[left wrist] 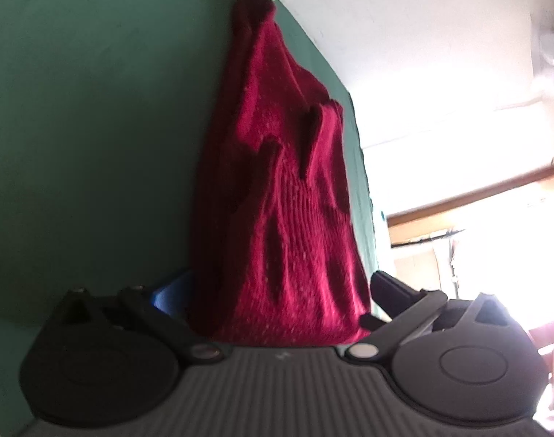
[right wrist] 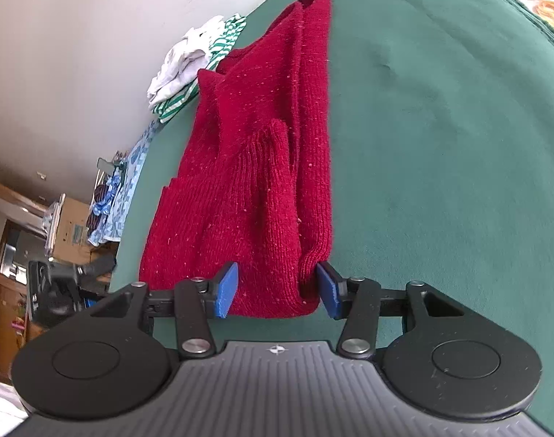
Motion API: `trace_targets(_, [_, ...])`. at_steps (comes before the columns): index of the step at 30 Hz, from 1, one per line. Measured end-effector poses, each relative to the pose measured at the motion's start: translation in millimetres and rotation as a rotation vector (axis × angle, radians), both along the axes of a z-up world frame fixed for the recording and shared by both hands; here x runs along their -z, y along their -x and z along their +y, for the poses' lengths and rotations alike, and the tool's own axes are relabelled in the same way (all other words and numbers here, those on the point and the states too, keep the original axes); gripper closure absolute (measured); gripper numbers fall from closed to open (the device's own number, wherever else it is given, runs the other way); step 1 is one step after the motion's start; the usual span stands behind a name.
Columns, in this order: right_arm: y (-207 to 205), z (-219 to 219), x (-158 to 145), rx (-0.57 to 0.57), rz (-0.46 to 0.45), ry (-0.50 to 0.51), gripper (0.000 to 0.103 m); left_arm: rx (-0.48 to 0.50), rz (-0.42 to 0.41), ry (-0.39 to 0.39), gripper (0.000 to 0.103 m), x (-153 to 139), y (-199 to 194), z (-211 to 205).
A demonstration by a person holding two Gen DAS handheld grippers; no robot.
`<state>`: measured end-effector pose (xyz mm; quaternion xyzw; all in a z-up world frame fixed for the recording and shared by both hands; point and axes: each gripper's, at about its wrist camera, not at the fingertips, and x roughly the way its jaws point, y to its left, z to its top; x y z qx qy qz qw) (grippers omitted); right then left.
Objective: Fold clothes
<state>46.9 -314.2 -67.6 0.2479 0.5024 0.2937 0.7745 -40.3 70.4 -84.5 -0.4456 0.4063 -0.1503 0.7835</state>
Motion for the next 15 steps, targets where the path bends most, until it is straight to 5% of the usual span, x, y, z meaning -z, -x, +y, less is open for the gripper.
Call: trace_targets(15, [-4, 6, 2, -0.024, -0.036, 0.011, 0.055, 0.052, -0.045, -0.038, 0.001, 1, -14, -14])
